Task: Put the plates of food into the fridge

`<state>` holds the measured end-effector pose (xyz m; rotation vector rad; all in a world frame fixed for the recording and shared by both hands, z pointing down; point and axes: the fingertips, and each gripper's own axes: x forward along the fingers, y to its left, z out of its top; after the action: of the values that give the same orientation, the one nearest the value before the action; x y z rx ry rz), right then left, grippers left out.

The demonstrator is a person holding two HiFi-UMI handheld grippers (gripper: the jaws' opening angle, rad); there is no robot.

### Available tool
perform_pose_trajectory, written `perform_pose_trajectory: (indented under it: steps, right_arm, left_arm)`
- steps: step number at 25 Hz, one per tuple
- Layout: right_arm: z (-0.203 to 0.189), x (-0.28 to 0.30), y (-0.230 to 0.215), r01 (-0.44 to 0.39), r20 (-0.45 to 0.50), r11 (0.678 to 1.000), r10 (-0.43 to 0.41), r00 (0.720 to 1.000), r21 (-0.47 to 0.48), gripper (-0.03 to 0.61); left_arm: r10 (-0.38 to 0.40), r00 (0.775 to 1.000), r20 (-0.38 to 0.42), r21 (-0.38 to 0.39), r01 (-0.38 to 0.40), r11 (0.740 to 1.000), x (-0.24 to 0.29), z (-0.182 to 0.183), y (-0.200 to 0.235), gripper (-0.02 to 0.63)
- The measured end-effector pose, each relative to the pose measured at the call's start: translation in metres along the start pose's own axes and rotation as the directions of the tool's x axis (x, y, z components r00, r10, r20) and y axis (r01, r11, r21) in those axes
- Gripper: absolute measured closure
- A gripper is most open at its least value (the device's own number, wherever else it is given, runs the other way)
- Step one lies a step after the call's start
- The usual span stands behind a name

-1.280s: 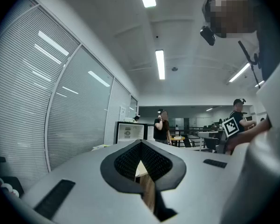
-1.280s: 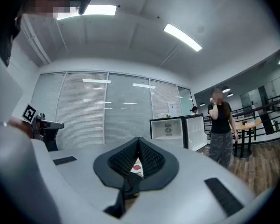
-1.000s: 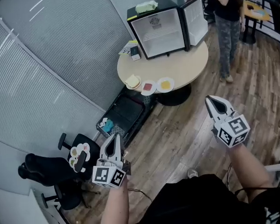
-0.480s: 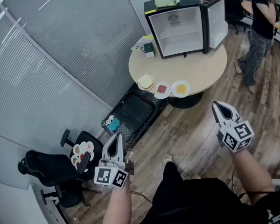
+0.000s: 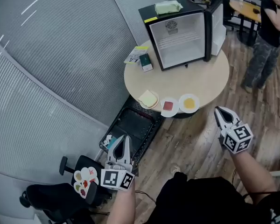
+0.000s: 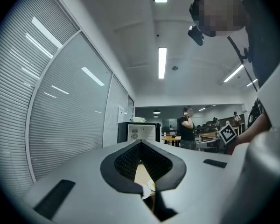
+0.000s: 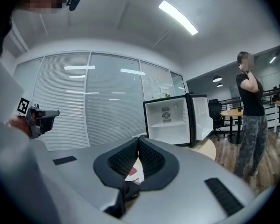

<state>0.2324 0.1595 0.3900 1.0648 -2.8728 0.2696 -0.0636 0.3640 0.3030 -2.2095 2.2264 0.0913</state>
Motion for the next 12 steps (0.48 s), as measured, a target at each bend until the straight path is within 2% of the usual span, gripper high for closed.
perform_pose_trajectory:
  steps: [3,6,9,12]
  right_arm:
    - [-0.006,0.023,0.012,0.018,0.005,0.999,-0.019,1.000,0.032,0.575]
    - [-0.015,0.043,0.005,0.105,-0.012,0.994,-0.105,0.994,0.041,0.575]
    - [-0.031,0.062,-0.002,0.176,-0.036,0.981,-0.173,0.984,0.077,0.575]
    - [-0.046,0.076,-0.005,0.213,-0.068,0.970,-0.207,0.976,0.116,0.575]
  left_arm:
    - [-0.082,0.997,-0.006,-0.034,0.082,0.996,0.026,-0.008,0.030,0.611]
    - [-0.161,0.987,0.005,-0.029,0.161,0.987,0.057,-0.009,0.051,0.611]
    - [-0.210,0.978,0.002,-0.008,0.210,0.978,0.088,-0.012,0.068,0.611]
    - [-0.243,0.970,-0.007,-0.003,0.243,0.970,0.116,-0.018,0.079,0.611]
